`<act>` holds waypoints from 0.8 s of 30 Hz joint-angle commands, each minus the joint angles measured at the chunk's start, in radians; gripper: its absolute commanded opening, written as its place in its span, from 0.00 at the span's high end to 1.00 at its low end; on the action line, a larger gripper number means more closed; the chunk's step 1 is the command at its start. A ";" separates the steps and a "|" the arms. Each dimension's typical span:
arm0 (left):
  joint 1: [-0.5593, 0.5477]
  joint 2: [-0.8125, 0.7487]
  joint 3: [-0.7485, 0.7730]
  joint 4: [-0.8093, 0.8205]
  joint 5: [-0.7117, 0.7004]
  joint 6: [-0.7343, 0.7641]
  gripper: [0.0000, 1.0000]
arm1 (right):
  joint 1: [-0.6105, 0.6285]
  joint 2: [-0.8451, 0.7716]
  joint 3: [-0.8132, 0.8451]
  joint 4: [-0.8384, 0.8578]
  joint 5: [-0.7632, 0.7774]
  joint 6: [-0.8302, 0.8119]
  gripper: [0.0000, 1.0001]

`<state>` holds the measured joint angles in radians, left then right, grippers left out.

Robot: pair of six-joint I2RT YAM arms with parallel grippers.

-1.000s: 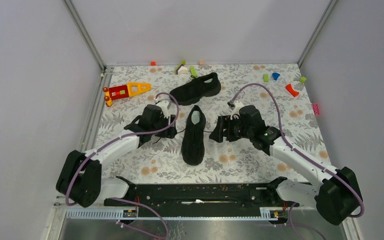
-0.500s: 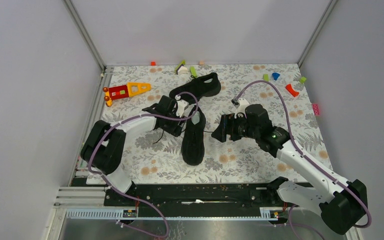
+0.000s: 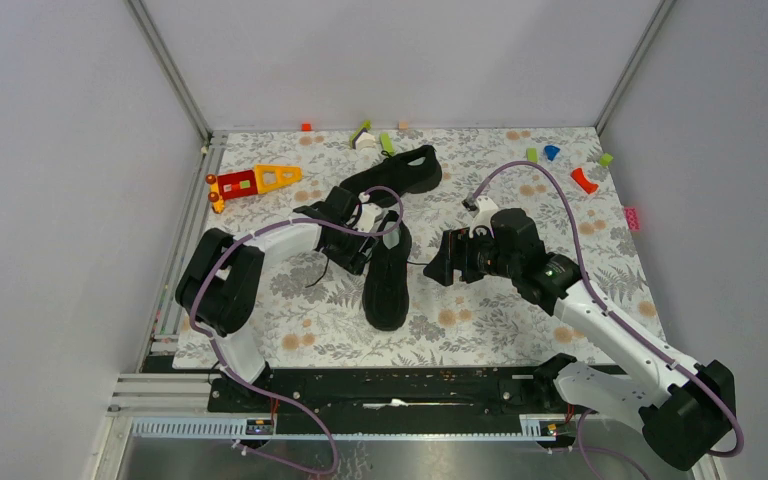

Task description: Tie the shoes

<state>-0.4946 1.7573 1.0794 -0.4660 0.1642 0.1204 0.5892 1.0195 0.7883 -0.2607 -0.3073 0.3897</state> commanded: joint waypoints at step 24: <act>-0.055 0.007 0.128 -0.139 0.006 0.404 0.48 | 0.008 -0.051 0.073 -0.059 -0.033 0.008 0.18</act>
<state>-0.5491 1.7443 1.1477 -0.6060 0.1665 0.4583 0.5892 1.0008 0.8093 -0.2913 -0.3176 0.3943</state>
